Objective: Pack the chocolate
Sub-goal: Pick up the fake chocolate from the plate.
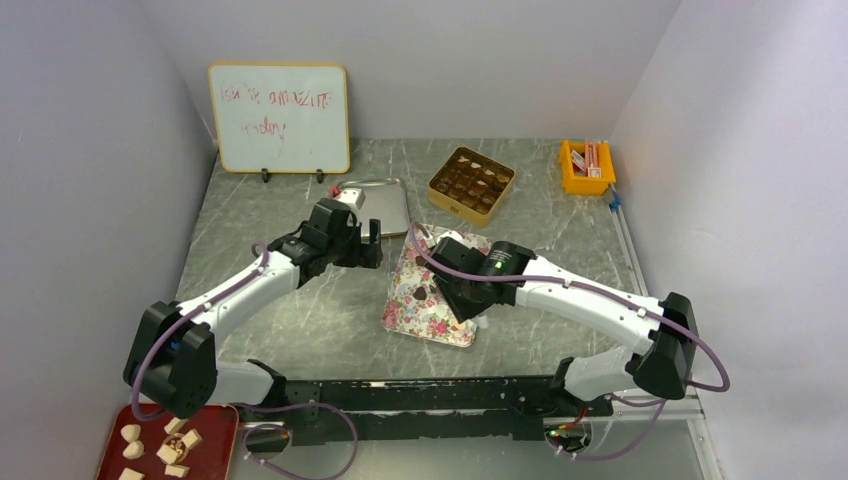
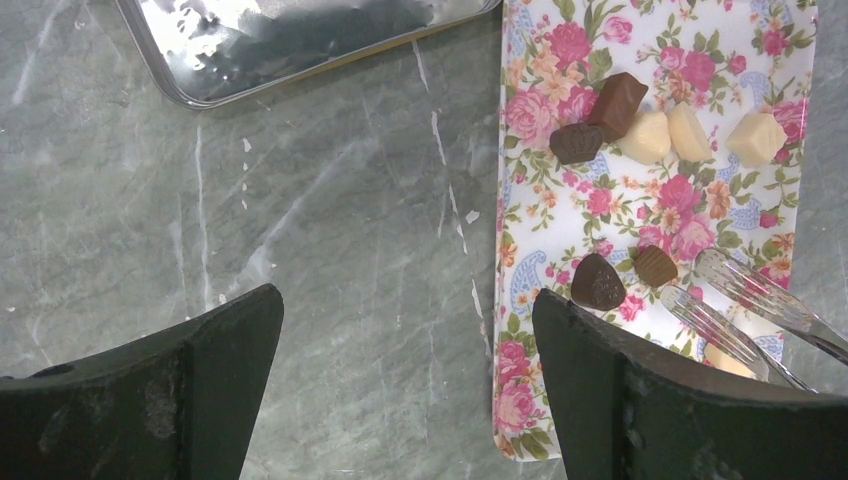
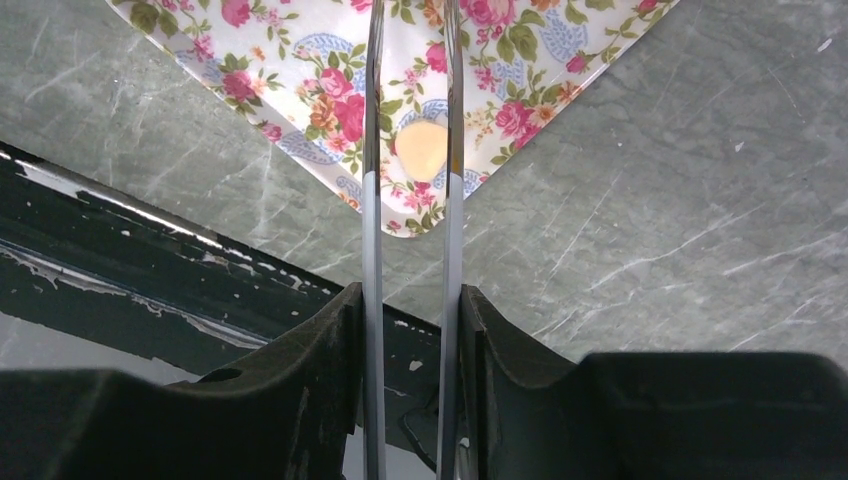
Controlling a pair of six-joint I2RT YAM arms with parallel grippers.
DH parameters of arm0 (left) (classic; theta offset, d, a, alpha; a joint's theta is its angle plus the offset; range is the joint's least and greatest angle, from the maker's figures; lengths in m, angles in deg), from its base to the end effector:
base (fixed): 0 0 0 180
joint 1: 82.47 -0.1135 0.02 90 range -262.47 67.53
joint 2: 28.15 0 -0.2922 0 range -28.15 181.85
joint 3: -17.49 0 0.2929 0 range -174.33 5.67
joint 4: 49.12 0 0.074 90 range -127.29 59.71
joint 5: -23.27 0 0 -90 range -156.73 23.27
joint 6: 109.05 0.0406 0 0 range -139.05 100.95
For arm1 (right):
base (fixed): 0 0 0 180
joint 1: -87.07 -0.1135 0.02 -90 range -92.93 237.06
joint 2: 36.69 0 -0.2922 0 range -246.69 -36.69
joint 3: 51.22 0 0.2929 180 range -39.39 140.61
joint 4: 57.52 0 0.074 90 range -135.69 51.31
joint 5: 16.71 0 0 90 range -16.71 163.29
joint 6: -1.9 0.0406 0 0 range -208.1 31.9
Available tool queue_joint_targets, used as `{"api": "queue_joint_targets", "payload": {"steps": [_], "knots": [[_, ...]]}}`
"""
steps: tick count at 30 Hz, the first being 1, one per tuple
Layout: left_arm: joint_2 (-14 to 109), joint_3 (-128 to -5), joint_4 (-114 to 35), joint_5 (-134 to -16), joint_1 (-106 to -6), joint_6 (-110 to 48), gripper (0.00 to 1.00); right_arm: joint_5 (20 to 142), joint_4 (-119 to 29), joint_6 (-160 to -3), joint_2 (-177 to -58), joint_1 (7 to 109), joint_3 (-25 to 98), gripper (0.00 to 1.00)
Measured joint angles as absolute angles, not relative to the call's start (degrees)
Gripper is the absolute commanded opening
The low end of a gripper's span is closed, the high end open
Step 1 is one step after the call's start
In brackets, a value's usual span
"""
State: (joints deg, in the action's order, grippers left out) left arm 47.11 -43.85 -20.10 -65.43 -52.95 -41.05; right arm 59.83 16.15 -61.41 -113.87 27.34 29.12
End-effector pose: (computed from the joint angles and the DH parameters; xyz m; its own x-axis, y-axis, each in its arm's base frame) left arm 0.2736 -0.1538 0.2476 -0.7287 -0.0177 -0.6846 0.2213 0.9399 -0.2599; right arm 0.1521 0.2418 0.3076 -0.7842 -0.4771 -0.3967 -0.5020 0.8636 -0.0462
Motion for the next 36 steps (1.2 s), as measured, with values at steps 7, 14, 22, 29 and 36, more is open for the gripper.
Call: {"api": "queue_joint_targets", "payload": {"steps": [7, 14, 22, 29, 36], "knots": [[47.6, -43.8, -20.1, -65.4, -52.9, -40.7, 1.0, 59.8, 15.4, -61.3, -115.1, 27.2, 29.1, 0.39], [47.6, -43.8, -20.1, -65.4, -52.9, -39.8, 1.0, 59.8, 14.2, -61.3, -116.4, 27.2, 29.1, 0.39], [47.7, -43.8, -20.1, -65.4, -52.9, -39.3, 1.0, 59.7, 13.3, -61.3, -117.4, 27.2, 29.1, 0.37], [47.8, -43.8, -20.1, -65.4, -52.9, -39.2, 1.0, 59.0, 12.9, -61.1, -117.4, 27.2, 29.1, 0.31], [47.8, -43.8, -20.1, -65.4, -53.0, -39.2, 1.0, 58.7, 13.0, -60.8, -117.4, 27.2, 29.1, 0.2]]}}
